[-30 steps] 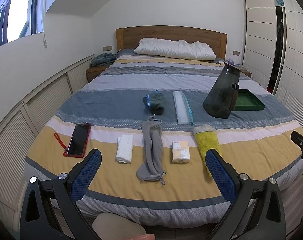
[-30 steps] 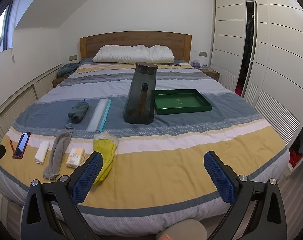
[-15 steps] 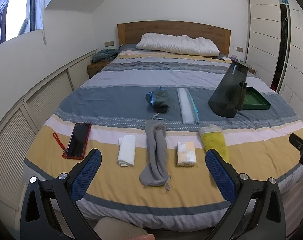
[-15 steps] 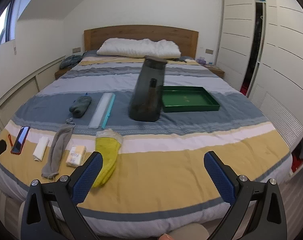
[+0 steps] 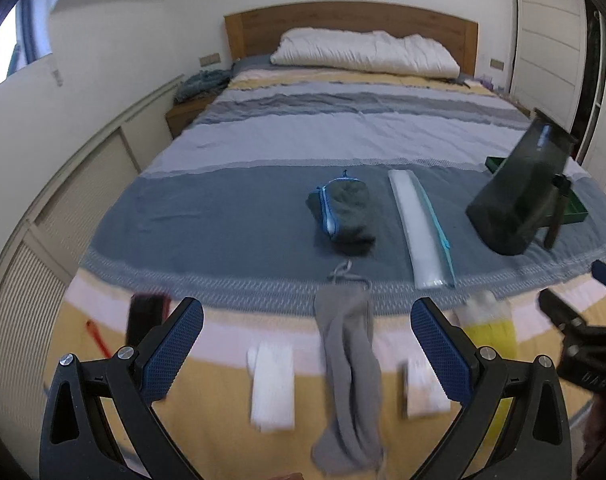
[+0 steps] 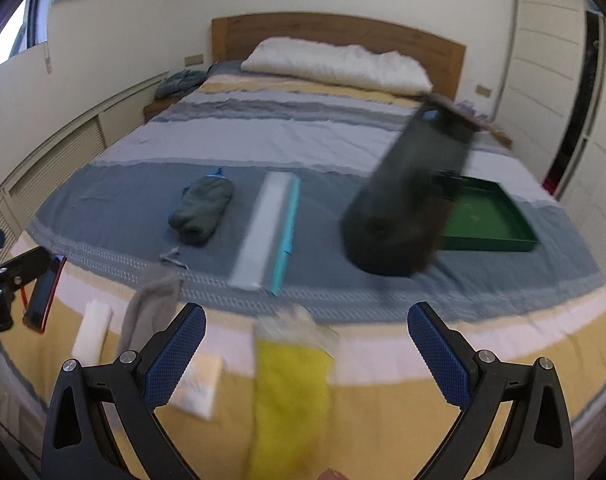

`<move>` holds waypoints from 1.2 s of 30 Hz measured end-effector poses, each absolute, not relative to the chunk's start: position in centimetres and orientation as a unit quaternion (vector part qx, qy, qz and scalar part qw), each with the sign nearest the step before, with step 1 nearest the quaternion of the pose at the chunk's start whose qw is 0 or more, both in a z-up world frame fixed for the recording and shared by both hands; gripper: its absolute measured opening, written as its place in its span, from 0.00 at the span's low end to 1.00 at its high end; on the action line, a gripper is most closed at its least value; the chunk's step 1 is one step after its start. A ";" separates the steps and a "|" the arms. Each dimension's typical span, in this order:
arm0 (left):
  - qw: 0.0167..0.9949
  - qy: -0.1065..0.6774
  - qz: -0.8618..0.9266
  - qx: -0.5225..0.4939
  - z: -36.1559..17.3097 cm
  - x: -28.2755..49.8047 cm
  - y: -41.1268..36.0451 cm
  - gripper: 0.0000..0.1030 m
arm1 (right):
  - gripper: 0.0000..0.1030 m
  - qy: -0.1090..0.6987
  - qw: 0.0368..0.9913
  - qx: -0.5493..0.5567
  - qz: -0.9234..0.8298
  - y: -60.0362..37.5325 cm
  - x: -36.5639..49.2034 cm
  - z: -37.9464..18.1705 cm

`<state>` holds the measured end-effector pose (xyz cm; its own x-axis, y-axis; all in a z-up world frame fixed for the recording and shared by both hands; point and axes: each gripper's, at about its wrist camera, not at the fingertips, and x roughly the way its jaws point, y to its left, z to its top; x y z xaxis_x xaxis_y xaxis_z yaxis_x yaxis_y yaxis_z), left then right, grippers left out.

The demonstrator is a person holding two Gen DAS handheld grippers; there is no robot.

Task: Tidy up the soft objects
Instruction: 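Grasp the dark grey towel with the left tool while the right tool grasps the clear bag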

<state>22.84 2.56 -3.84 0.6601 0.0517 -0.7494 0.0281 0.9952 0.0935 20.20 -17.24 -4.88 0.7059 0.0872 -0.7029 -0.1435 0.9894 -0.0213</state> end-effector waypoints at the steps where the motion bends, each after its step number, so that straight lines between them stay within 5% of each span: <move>1: 0.907 0.417 0.004 0.053 -4.2 24.3 2.4 0.99 | 1.00 0.386 0.920 -0.037 0.066 -16.7 22.1 -5.4; 18: 0.842 0.534 -0.015 0.074 -13.6 42.7 -2.0 0.99 | 1.00 0.497 0.866 0.012 0.050 -14.9 41.0 -13.8; 36: 0.784 0.611 0.017 0.107 -20.6 49.5 -3.0 0.99 | 1.00 0.544 0.838 0.006 0.039 -11.9 49.3 -20.6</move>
